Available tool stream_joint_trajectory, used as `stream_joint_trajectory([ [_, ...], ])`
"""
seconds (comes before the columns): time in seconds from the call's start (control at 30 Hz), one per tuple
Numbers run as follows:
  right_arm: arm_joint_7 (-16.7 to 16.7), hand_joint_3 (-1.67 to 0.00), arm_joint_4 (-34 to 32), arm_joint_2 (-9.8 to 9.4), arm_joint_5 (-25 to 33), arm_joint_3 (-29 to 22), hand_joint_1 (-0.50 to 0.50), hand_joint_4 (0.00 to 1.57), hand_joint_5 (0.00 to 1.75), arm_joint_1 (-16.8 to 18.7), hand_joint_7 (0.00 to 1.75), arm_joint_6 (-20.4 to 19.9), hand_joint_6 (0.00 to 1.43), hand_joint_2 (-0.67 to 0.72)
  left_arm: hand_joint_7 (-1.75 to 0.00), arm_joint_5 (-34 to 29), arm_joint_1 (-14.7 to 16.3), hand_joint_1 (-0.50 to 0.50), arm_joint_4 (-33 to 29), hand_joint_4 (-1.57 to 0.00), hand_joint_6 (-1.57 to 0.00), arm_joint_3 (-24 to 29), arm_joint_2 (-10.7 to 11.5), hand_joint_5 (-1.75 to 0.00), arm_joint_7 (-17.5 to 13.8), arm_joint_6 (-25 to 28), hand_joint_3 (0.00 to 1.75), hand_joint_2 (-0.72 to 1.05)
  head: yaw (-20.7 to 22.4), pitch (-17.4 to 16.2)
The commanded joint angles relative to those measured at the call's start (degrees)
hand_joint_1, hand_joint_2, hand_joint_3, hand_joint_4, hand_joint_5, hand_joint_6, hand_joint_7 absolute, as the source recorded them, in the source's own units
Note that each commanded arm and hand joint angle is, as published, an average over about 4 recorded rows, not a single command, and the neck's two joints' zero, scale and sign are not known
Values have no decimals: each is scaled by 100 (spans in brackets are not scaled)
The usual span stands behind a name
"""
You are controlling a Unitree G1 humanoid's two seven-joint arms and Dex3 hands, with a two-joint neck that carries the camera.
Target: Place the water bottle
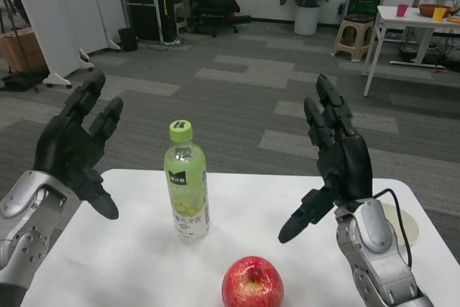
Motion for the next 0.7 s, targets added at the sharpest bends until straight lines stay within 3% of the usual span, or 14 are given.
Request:
stream_joint_trajectory([
  [0.03,5,0,-48,-24,24,6,-46,0,0,-70,0,-28,0,66,0,80,19,-48,-146,0,0,116,72,0,14,48,9,-64,-44,37],
  [0.7,23,0,134,-40,87,59,-46,0,0,-149,0,-28,0,65,0,106,-189,-48,-111,0,0,-137,43,0,14,121,9,-64,-183,-26],
])
